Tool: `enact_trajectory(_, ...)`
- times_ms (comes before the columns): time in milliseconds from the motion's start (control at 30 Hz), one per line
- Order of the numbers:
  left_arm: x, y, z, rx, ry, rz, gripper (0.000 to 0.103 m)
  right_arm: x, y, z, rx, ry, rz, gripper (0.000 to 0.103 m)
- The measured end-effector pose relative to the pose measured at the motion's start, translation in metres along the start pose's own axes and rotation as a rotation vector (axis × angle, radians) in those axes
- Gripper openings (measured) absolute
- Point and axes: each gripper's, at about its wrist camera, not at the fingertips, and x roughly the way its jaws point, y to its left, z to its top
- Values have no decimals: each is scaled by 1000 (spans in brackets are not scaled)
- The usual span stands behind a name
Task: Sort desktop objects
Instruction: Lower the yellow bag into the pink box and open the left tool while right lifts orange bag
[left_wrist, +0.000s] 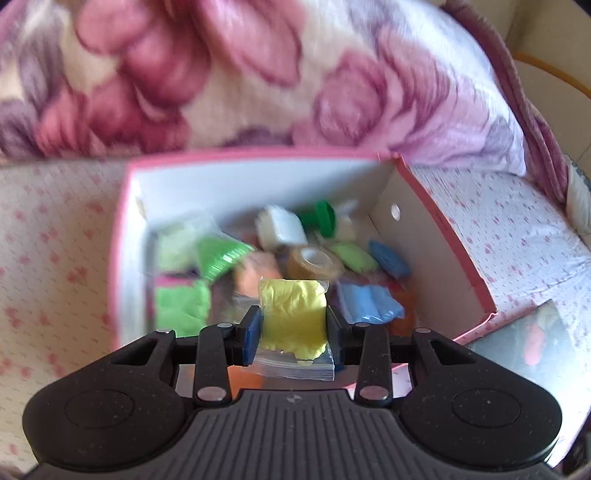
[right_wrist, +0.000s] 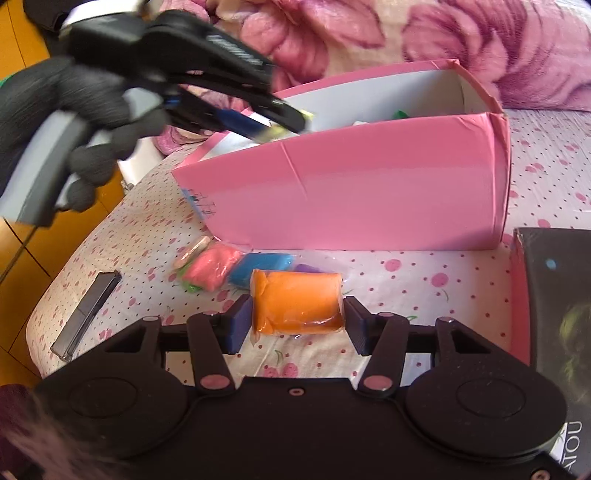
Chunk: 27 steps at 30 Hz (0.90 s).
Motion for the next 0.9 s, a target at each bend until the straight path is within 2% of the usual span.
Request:
enact_trajectory(200, 25, -18, 0, 53, 73, 44, 36, 1, 0, 4, 18, 4, 52, 53)
enact_trajectory(467, 38, -23, 1, 59, 108, 88, 36, -6, -5, 9, 53, -19, 90, 53)
enact_trajectory(533, 39, -24, 2, 60, 116, 74, 40, -6, -6, 10, 58, -22, 92, 54)
enact_trajectory(600, 40, -24, 2, 52, 117, 64, 55, -6, -7, 10, 59, -23, 90, 54)
enact_trajectory(733, 18, -21, 3, 45, 36, 63, 55, -6, -8, 10, 57, -20, 88, 53)
enact_trajectory(900, -42, 2, -6, 3, -115, 49, 55, -6, -11, 10, 64, -23, 86, 53)
